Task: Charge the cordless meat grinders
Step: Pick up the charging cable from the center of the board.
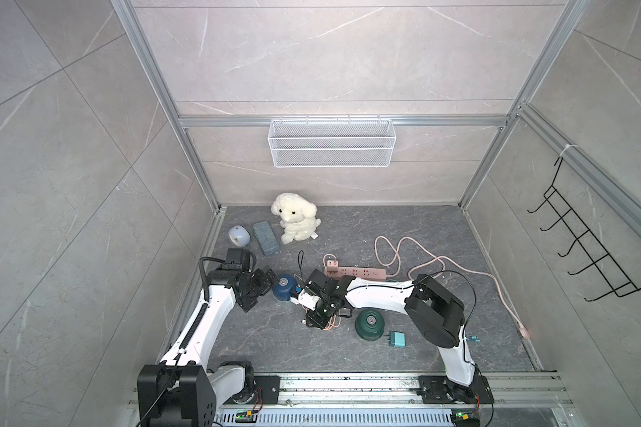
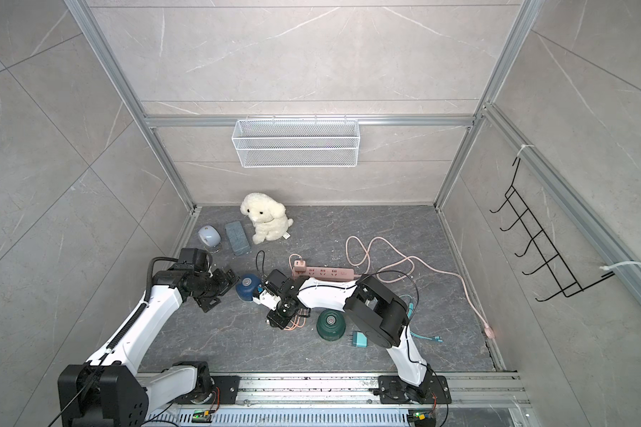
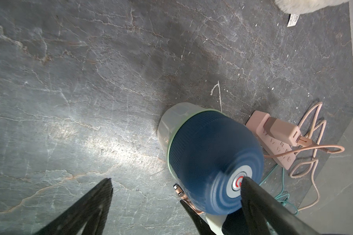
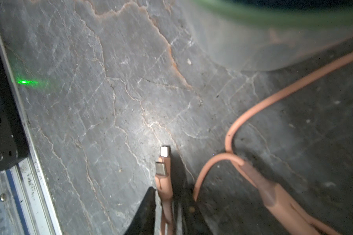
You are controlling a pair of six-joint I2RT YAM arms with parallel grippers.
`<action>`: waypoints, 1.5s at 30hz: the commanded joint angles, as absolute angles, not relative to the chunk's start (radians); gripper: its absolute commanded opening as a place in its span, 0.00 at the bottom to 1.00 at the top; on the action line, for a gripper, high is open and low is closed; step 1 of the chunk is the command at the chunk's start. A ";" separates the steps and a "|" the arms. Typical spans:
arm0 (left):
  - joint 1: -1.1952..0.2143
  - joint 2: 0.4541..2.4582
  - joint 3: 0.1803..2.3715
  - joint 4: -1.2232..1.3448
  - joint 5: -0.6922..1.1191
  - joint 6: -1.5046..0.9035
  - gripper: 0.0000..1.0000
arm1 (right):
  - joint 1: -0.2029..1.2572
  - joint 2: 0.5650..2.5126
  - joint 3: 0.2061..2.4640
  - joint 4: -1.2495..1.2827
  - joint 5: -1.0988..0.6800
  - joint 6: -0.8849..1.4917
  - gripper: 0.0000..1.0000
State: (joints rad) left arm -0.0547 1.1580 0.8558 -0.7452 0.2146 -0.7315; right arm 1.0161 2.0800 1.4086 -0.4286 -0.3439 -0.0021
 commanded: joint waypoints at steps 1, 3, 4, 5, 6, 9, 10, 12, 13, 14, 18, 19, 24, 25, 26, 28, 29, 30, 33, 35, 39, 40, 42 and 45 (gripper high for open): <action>-0.048 1.147 0.855 -0.738 0.244 -0.704 0.99 | 1.018 2.102 1.428 -0.476 -0.356 -0.008 0.16; -0.046 1.145 0.854 -0.738 0.244 -0.704 0.99 | 1.018 2.090 1.428 -0.465 -0.374 -0.002 0.12; -0.047 1.144 0.854 -0.739 0.245 -0.705 0.99 | 1.019 2.088 1.431 -0.464 -0.382 0.000 0.10; -0.047 1.142 0.855 -0.741 0.244 -0.704 0.99 | 1.019 2.086 1.434 -0.465 -0.392 0.003 0.09; -0.047 1.138 0.856 -0.742 0.244 -0.704 0.99 | 1.018 2.084 1.437 -0.465 -0.402 0.005 0.07; -0.046 1.129 0.858 -0.749 0.244 -0.703 1.00 | 1.013 2.055 1.436 -0.455 -0.421 0.022 0.04; -0.046 1.126 0.860 -0.752 0.244 -0.703 0.99 | 1.010 2.040 1.432 -0.447 -0.428 0.030 0.03; -0.046 1.120 0.863 -0.752 0.251 -0.699 0.99 | 0.992 2.004 1.421 -0.423 -0.464 0.048 0.00; -0.046 1.117 0.866 -0.749 0.257 -0.696 1.00 | 0.982 1.990 1.418 -0.416 -0.488 0.058 0.00; -0.046 1.114 0.869 -0.747 0.269 -0.692 0.99 | 0.969 1.975 1.414 -0.406 -0.518 0.071 0.00; -0.046 1.081 0.864 -0.700 0.338 -0.681 0.97 | 0.908 1.902 1.384 -0.334 -0.647 0.134 0.00; -0.046 1.069 0.856 -0.672 0.363 -0.683 0.97 | 0.895 1.892 1.384 -0.324 -0.684 0.150 0.00; -0.046 1.039 0.833 -0.565 0.508 -0.667 0.89 | 0.853 1.868 1.406 -0.317 -0.782 0.201 0.00; -0.046 1.027 0.820 -0.520 0.543 -0.677 0.88 | 0.848 1.868 1.412 -0.320 -0.782 0.211 0.00; -0.046 1.011 0.798 -0.465 0.582 -0.694 0.87 | 0.845 1.864 1.417 -0.319 -0.785 0.215 0.00; -0.048 0.987 0.761 -0.364 0.647 -0.731 0.84 | 0.841 1.850 1.415 -0.303 -0.779 0.227 0.00; -0.049 0.977 0.749 -0.321 0.674 -0.745 0.82 | 0.842 1.843 1.416 -0.297 -0.777 0.232 0.00; -0.050 0.970 0.741 -0.295 0.693 -0.754 0.81 | 0.841 1.838 1.416 -0.293 -0.772 0.238 0.00; -0.069 0.948 0.704 -0.191 0.739 -0.792 0.77 | 0.838 1.831 1.412 -0.259 -0.783 0.267 0.00; -0.103 0.939 0.681 -0.157 0.741 -0.800 0.71 | 0.828 1.826 1.404 -0.217 -0.818 0.312 0.00; -0.173 0.900 0.640 -0.088 0.721 -0.812 0.62 | 0.808 1.803 1.391 -0.144 -0.858 0.370 0.00; -0.182 0.896 0.634 -0.079 0.718 -0.817 0.61 | 0.806 1.800 1.394 -0.145 -0.861 0.371 0.00; -0.193 0.894 0.626 -0.063 0.722 -0.824 0.59 | 0.803 1.798 1.400 -0.141 -0.869 0.376 0.00; -0.204 0.883 0.612 -0.039 0.712 -0.838 0.57 | 0.790 1.798 1.397 -0.112 -0.874 0.408 0.00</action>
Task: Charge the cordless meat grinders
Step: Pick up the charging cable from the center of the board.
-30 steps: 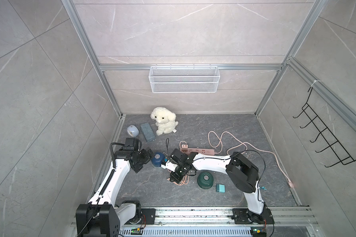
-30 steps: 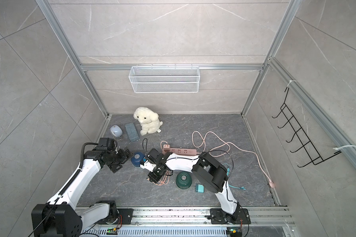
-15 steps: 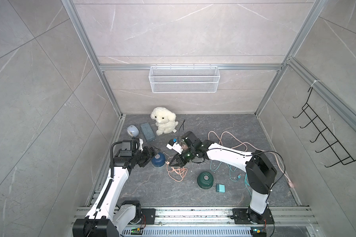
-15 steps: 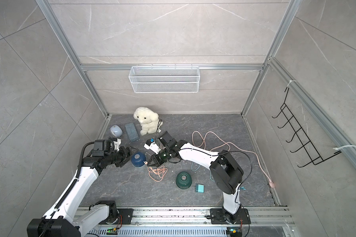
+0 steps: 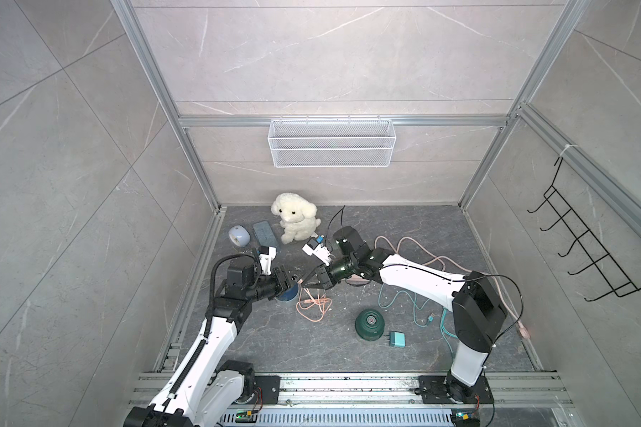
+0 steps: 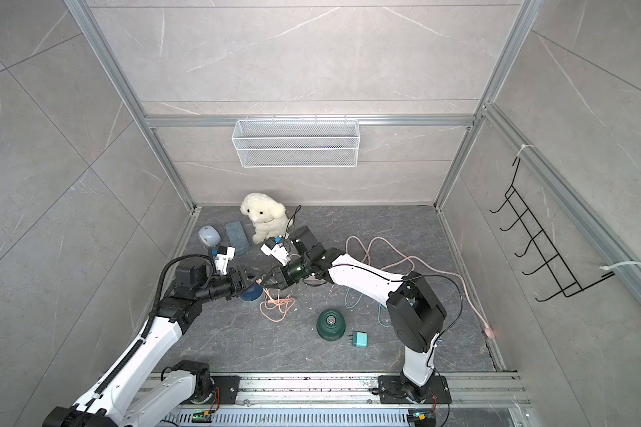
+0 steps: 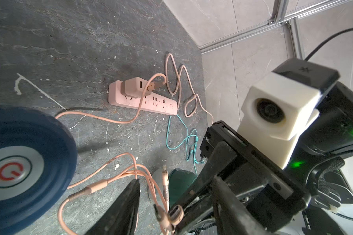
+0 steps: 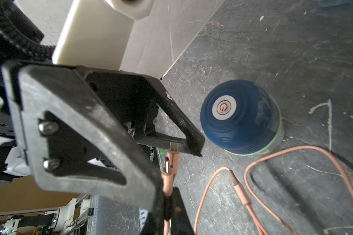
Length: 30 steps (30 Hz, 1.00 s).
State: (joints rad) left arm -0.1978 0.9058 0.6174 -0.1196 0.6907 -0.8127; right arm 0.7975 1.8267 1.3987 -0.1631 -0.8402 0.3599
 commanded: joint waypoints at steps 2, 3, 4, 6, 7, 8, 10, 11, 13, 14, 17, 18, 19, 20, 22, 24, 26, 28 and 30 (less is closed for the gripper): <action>-0.204 0.872 0.594 -0.021 0.697 -0.852 0.54 | 0.781 1.797 1.389 -0.069 -0.886 0.443 0.00; -0.204 0.866 0.585 -0.006 0.688 -0.860 0.52 | 0.779 1.795 1.387 -0.053 -0.892 0.455 0.00; -0.204 0.864 0.575 0.018 0.683 -0.876 0.48 | 0.779 1.797 1.385 -0.036 -0.896 0.469 0.00; -0.205 0.858 0.561 0.052 0.668 -0.903 0.36 | 0.777 1.800 1.382 -0.015 -0.898 0.490 0.00; -0.204 0.853 0.553 0.071 0.665 -0.913 0.32 | 0.776 1.802 1.383 -0.012 -0.896 0.497 0.00; -0.205 0.849 0.549 0.082 0.656 -0.924 0.30 | 0.773 1.804 1.379 -0.003 -0.894 0.505 0.00; -0.204 0.845 0.542 0.109 0.650 -0.939 0.24 | 0.768 1.804 1.370 0.009 -0.894 0.521 0.00; -0.204 0.845 0.541 0.120 0.648 -0.945 0.19 | 0.765 1.805 1.367 0.012 -0.891 0.526 0.00; -0.204 0.847 0.540 0.127 0.651 -0.951 0.10 | 0.761 1.804 1.357 0.031 -0.887 0.544 0.00; -0.205 0.847 0.540 0.123 0.655 -0.952 0.07 | 0.755 1.804 1.347 0.051 -0.886 0.559 0.00; -0.204 0.835 0.544 0.084 0.636 -0.942 0.06 | 0.738 1.804 1.326 0.081 -0.870 0.602 0.00; -0.204 0.831 0.545 0.074 0.635 -0.937 0.05 | 0.731 1.804 1.319 0.092 -0.866 0.613 0.00; -0.204 0.829 0.550 0.054 0.633 -0.930 0.05 | 0.723 1.801 1.306 0.112 -0.860 0.633 0.00; -0.205 0.827 0.556 0.023 0.629 -0.918 0.05 | 0.713 1.799 1.293 0.137 -0.859 0.654 0.00; -0.205 0.819 0.560 -0.033 0.619 -0.894 0.05 | 0.698 1.789 1.273 0.171 -0.849 0.682 0.00; -0.204 0.801 0.558 -0.086 0.593 -0.877 0.07 | 0.683 1.772 1.261 0.172 -0.823 0.689 0.00; -0.204 0.777 0.554 -0.112 0.566 -0.869 0.10 | 0.674 1.763 1.262 0.149 -0.801 0.684 0.00; -0.201 0.757 0.552 -0.105 0.547 -0.873 0.10 | 0.671 1.765 1.270 0.107 -0.779 0.666 0.00; -0.202 0.745 0.564 -0.125 0.511 -0.870 0.12 | 0.672 1.776 1.271 0.079 -0.765 0.661 0.00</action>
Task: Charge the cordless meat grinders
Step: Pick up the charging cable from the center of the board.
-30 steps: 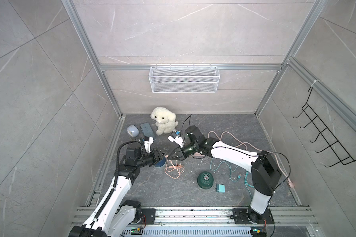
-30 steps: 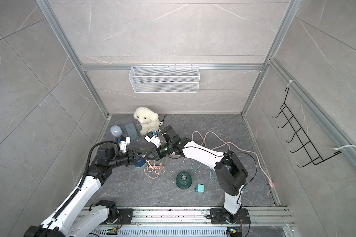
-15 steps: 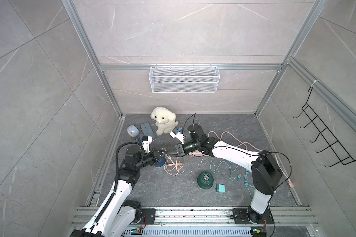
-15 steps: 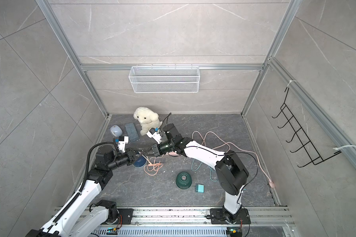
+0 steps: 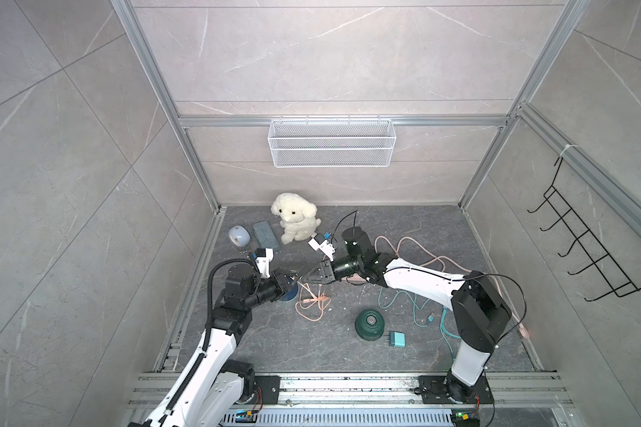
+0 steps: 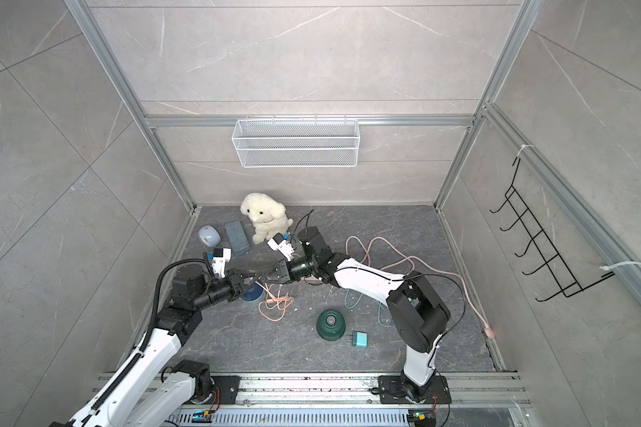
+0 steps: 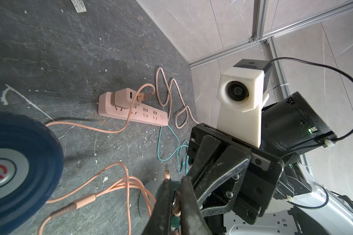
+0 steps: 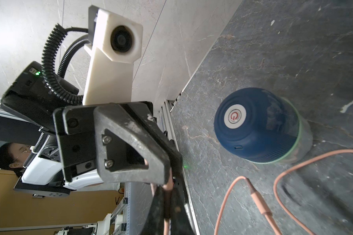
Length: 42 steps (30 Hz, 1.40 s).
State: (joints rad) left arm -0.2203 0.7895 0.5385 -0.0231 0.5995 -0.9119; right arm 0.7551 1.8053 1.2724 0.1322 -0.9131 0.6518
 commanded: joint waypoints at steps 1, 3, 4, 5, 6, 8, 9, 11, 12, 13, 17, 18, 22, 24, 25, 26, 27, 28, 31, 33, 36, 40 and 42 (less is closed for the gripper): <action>-0.202 0.743 0.571 -0.131 0.501 -0.866 0.12 | 0.672 1.782 1.273 0.057 -0.749 0.656 0.00; -0.202 0.745 0.578 -0.116 0.513 -0.867 0.11 | 0.672 1.788 1.273 0.037 -0.733 0.650 0.00; -0.202 0.749 0.583 -0.114 0.517 -0.870 0.10 | 0.672 1.789 1.275 0.011 -0.708 0.642 0.00; -0.202 0.754 0.584 -0.107 0.530 -0.871 0.08 | 0.671 1.789 1.280 -0.010 -0.689 0.630 0.00; -0.201 0.758 0.581 -0.092 0.556 -0.869 0.04 | 0.670 1.789 1.282 -0.027 -0.665 0.618 0.00; -0.202 0.757 0.574 -0.090 0.564 -0.873 0.02 | 0.670 1.783 1.284 -0.053 -0.616 0.606 0.00; -0.202 0.753 0.571 -0.098 0.552 -0.873 0.03 | 0.670 1.781 1.284 -0.054 -0.605 0.607 0.00; -0.201 0.750 0.569 -0.099 0.540 -0.871 0.05 | 0.672 1.790 1.287 -0.040 -0.619 0.618 0.00; -0.202 0.754 0.573 -0.095 0.548 -0.869 0.05 | 0.672 1.794 1.284 -0.038 -0.624 0.620 0.00; -0.202 0.759 0.576 -0.091 0.557 -0.868 0.05 | 0.671 1.796 1.280 -0.025 -0.633 0.623 0.00; -0.202 0.774 0.589 -0.088 0.587 -0.858 0.05 | 0.672 1.791 1.249 0.126 -0.779 0.647 0.00; -0.201 0.775 0.593 -0.092 0.590 -0.851 0.05 | 0.672 1.800 1.261 0.147 -0.832 0.645 0.04; -0.201 0.784 0.606 -0.090 0.612 -0.837 0.05 | 0.679 1.813 1.254 0.212 -0.929 0.646 0.12; -0.202 0.782 0.600 -0.066 0.616 -0.848 0.05 | 0.697 1.814 1.252 0.232 -0.955 0.643 0.17; -0.202 0.782 0.596 -0.052 0.623 -0.853 0.05 | 0.708 1.816 1.252 0.240 -0.963 0.640 0.19; -0.201 0.783 0.590 -0.029 0.635 -0.862 0.05 | 0.716 1.821 1.255 0.242 -0.965 0.634 0.22; -0.202 0.785 0.586 -0.012 0.642 -0.870 0.05 | 0.723 1.828 1.257 0.243 -0.968 0.632 0.25; -0.202 0.788 0.584 -0.003 0.647 -0.876 0.05 | 0.726 1.835 1.256 0.252 -0.975 0.637 0.26; -0.202 0.792 0.589 0.001 0.656 -0.877 0.05 | 0.730 1.858 1.236 0.359 -1.014 0.716 0.27; -0.202 0.788 0.588 0.009 0.657 -0.880 0.05 | 0.739 1.873 1.233 0.388 -1.030 0.746 0.28; -0.201 0.788 0.586 0.018 0.657 -0.887 0.05 | 0.754 1.876 1.226 0.431 -1.038 0.780 0.28; -0.202 0.786 0.574 0.056 0.666 -0.912 0.04 | 0.758 1.880 1.199 0.524 -1.023 0.846 0.26; -0.203 0.785 0.571 0.060 0.668 -0.915 0.04 | 0.758 1.889 1.189 0.592 -1.020 0.898 0.24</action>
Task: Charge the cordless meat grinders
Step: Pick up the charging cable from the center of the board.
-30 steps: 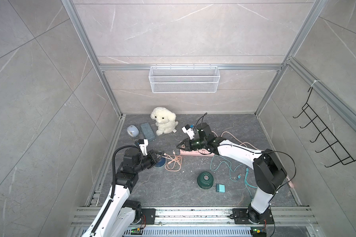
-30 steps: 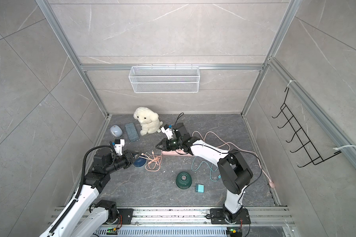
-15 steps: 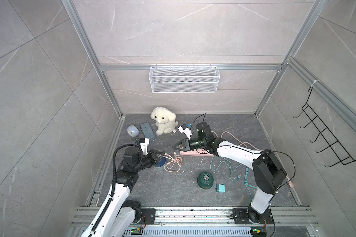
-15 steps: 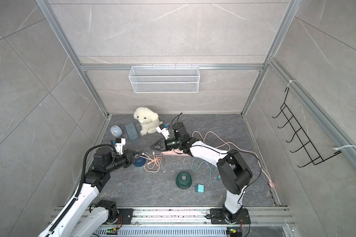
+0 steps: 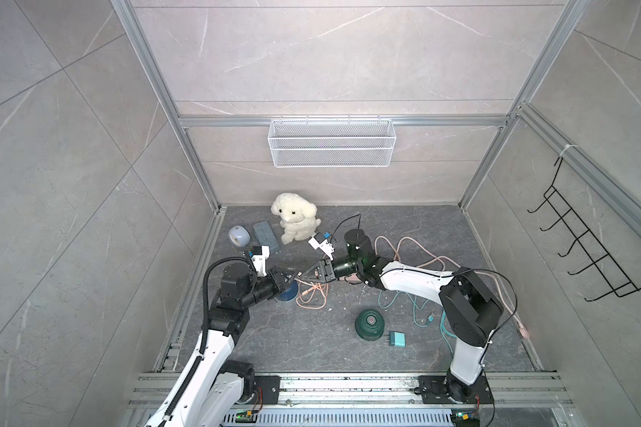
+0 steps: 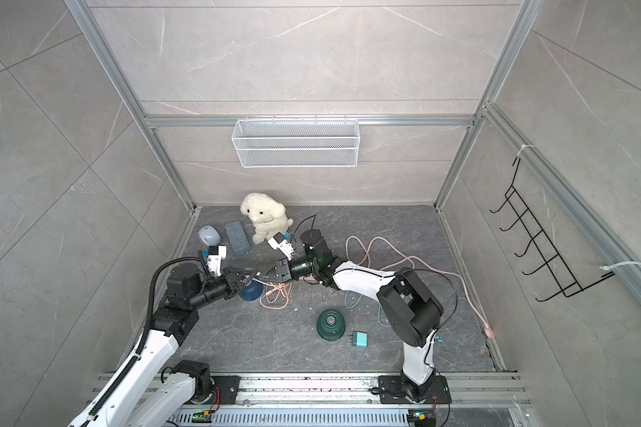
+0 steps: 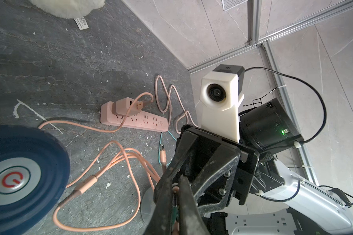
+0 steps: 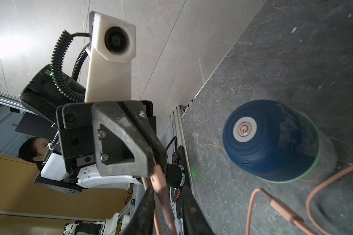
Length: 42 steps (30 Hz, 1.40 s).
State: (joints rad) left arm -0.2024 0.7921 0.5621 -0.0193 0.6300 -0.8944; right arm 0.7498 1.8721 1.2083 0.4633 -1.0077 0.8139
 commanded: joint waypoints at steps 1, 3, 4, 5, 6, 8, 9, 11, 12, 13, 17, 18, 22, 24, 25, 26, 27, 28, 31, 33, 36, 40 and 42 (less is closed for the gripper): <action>-0.204 0.784 0.569 0.061 0.668 -0.917 0.04 | 0.758 1.897 1.184 0.640 -1.019 0.935 0.22; -0.203 0.781 0.565 0.066 0.668 -0.920 0.04 | 0.753 1.915 1.171 0.769 -1.017 1.026 0.20; -0.203 0.778 0.560 0.065 0.667 -0.921 0.04 | 0.750 1.924 1.165 0.819 -1.016 1.075 0.20; -0.204 0.774 0.558 0.067 0.666 -0.922 0.03 | 0.746 1.931 1.157 0.865 -1.013 1.107 0.20; -0.204 0.770 0.553 0.068 0.664 -0.923 0.03 | 0.744 1.935 1.152 0.891 -1.012 1.128 0.20; -0.204 0.762 0.548 0.073 0.656 -0.925 0.03 | 0.744 1.938 1.147 0.914 -1.014 1.153 0.20; -0.203 0.762 0.546 0.078 0.655 -0.926 0.03 | 0.744 1.936 1.143 0.928 -1.015 1.164 0.20; -0.203 0.768 0.543 0.087 0.655 -0.932 0.03 | 0.742 1.934 1.136 0.954 -1.013 1.187 0.21; -0.204 0.770 0.542 0.093 0.655 -0.935 0.03 | 0.742 1.932 1.130 0.964 -1.005 1.196 0.21; -0.204 0.769 0.540 0.098 0.654 -0.937 0.03 | 0.742 1.928 1.127 0.964 -1.001 1.198 0.21; -0.203 0.760 0.539 0.098 0.649 -0.941 0.02 | 0.732 1.927 1.103 1.000 -0.986 1.229 0.21; -0.202 0.758 0.539 0.096 0.649 -0.942 0.02 | 0.729 1.927 1.094 1.011 -0.979 1.239 0.21; -0.203 0.759 0.540 0.091 0.647 -0.941 0.02 | 0.727 1.939 1.092 1.061 -0.980 1.282 0.17; -0.203 0.764 0.540 0.092 0.647 -0.942 0.02 | 0.729 1.950 1.095 1.098 -0.984 1.316 0.15; -0.203 0.765 0.540 0.092 0.647 -0.941 0.02 | 0.727 1.954 1.098 1.106 -0.987 1.322 0.14; -0.203 0.766 0.540 0.094 0.646 -0.940 0.02 | 0.729 1.958 1.100 1.110 -0.990 1.330 0.14; -0.203 0.765 0.539 0.098 0.647 -0.940 0.02 | 0.733 1.962 1.105 1.113 -0.998 1.335 0.14; -0.203 0.765 0.537 0.100 0.647 -0.941 0.01 | 0.735 1.963 1.107 1.111 -1.003 1.338 0.16; -0.203 0.768 0.539 0.100 0.647 -0.942 0.01 | 0.739 1.963 1.100 1.105 -1.002 1.335 0.22; -0.204 0.770 0.541 0.100 0.647 -0.942 0.01 | 0.741 1.964 1.094 1.108 -1.003 1.336 0.23; -0.203 0.769 0.543 0.094 0.644 -0.939 0.01 | 0.741 1.954 1.086 1.101 -1.007 1.334 0.23; -0.203 0.773 0.553 0.092 0.652 -0.935 0.01 | 0.743 1.947 1.079 1.093 -1.018 1.328 0.23; -0.203 0.771 0.552 0.092 0.655 -0.932 0.01 | 0.747 1.947 1.078 1.100 -1.031 1.334 0.22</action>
